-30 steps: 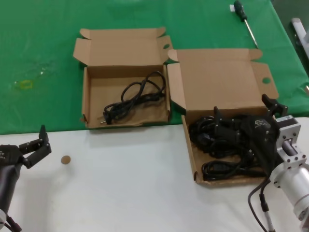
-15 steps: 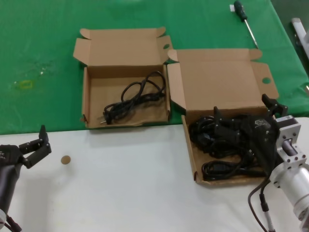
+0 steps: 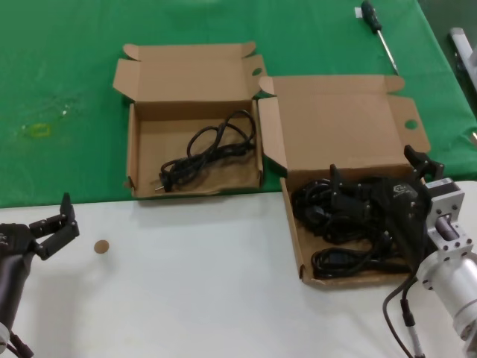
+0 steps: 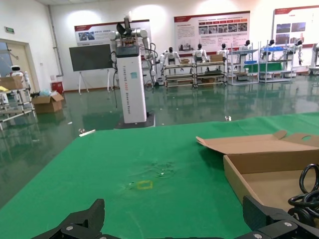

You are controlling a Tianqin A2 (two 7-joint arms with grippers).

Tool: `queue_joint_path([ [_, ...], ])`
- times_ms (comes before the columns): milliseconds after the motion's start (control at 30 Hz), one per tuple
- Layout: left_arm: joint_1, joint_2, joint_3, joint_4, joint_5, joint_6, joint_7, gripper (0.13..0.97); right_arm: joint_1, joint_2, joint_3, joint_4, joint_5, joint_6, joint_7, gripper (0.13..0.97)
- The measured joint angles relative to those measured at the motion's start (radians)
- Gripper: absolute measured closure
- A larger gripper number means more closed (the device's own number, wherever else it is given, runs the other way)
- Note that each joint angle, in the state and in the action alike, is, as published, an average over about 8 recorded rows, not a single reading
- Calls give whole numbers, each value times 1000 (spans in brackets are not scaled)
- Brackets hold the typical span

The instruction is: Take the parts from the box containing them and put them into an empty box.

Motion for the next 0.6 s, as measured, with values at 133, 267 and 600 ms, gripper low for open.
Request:
queue_joint_path([
  [133,0,0,0,0,0,0,0,132,0,0,0,0,0,0,0,129],
  [267,0,0,0,0,0,0,0,132,0,0,0,0,0,0,0,129],
  [600,0,0,0,0,0,0,0,132,0,0,0,0,0,0,0,129],
])
